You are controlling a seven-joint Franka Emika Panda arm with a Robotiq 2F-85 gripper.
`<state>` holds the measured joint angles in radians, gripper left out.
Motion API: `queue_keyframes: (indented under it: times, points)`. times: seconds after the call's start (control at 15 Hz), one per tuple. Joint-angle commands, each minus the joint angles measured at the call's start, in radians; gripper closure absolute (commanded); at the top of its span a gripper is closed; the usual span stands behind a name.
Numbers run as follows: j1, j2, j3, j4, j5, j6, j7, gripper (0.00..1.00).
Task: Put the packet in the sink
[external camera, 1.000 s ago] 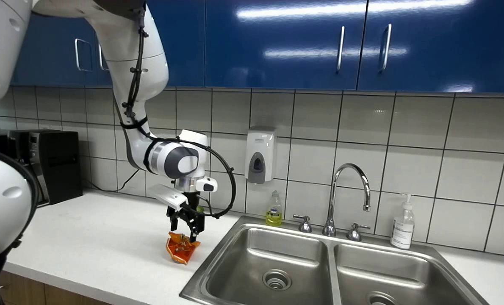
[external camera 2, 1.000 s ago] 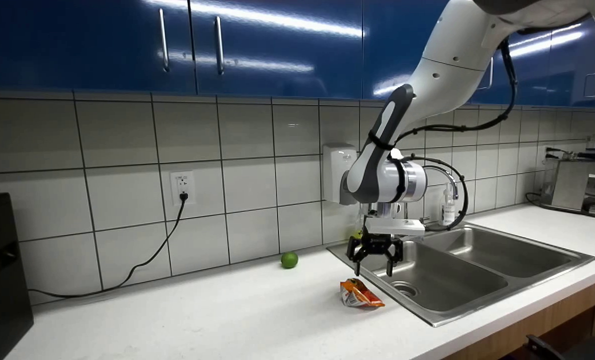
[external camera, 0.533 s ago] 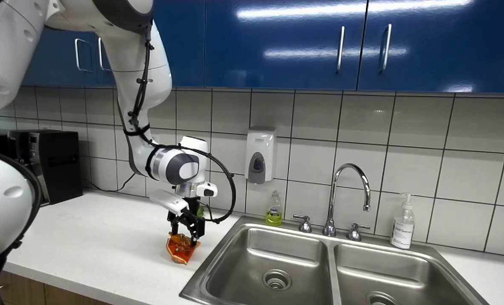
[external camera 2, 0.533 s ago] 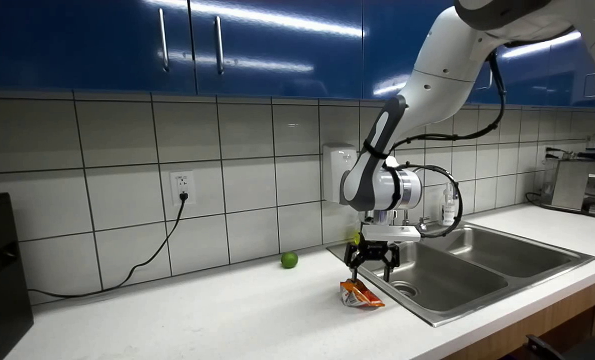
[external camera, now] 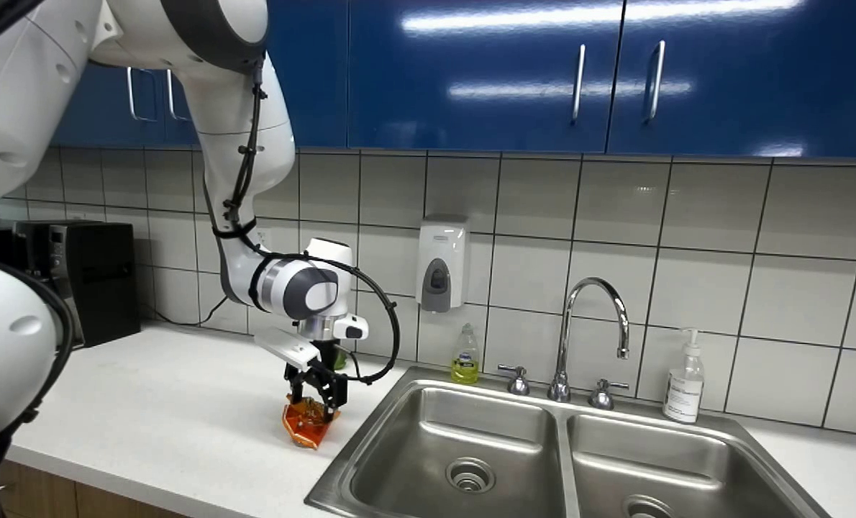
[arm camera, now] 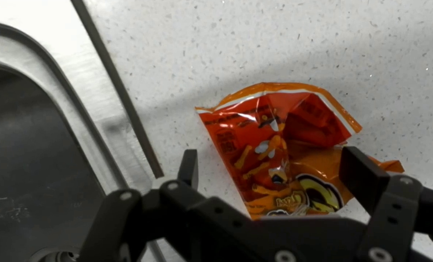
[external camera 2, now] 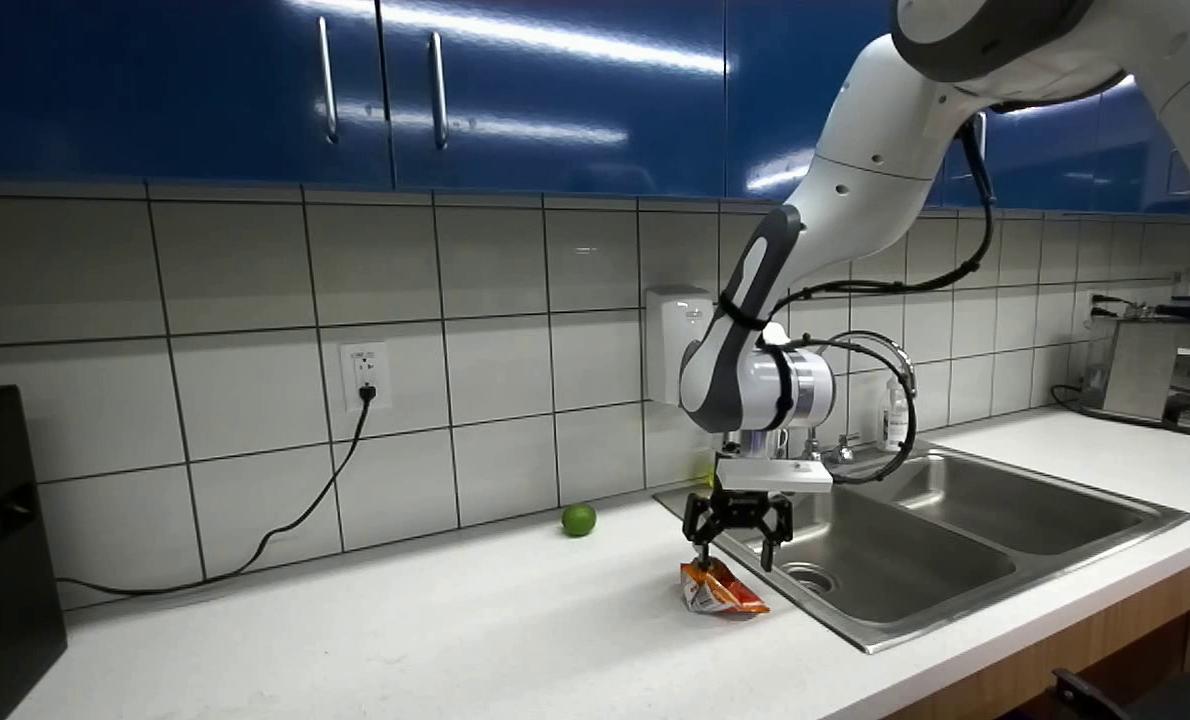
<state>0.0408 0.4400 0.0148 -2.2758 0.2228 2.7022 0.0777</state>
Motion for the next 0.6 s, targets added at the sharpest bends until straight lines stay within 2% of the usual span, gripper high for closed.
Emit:
queue_keyframes:
  times: [0.0, 0.07, 0.53]
  points:
    - [0.005, 0.018, 0.002, 0.024, -0.024, 0.004, 0.037, 0.24]
    - [0.006, 0.022, 0.001, 0.026, -0.025, 0.004, 0.037, 0.26]
    - [0.006, 0.034, 0.004, 0.039, -0.022, 0.001, 0.034, 0.82]
